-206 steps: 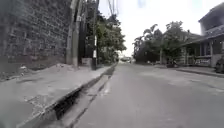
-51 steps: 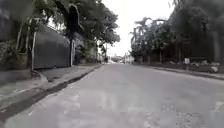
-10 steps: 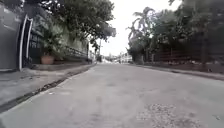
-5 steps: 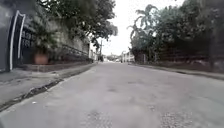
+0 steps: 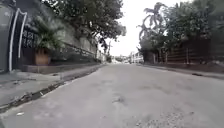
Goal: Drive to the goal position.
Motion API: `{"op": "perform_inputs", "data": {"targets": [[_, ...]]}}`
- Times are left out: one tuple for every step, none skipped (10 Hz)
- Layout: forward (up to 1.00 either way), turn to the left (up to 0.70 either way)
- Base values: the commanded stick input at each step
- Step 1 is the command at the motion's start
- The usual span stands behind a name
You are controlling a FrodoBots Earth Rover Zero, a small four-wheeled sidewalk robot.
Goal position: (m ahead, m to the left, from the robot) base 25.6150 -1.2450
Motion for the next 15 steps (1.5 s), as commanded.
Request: {"op": "perform_inputs", "data": {"targets": [[1.00, 0.00], [1.00, 0.00], [1.00, 0.00], [1.00, 0.00], [1.00, 0.00], [1.00, 0.00], [1.00, 0.00], [1.00, 0.00], [1.00, 0.00], [1.00, 0.00], [1.00, 0.00], [1.00, 0.00], [1.00, 0.00], [1.00, -0.09], [1.00, -0.26]]}}
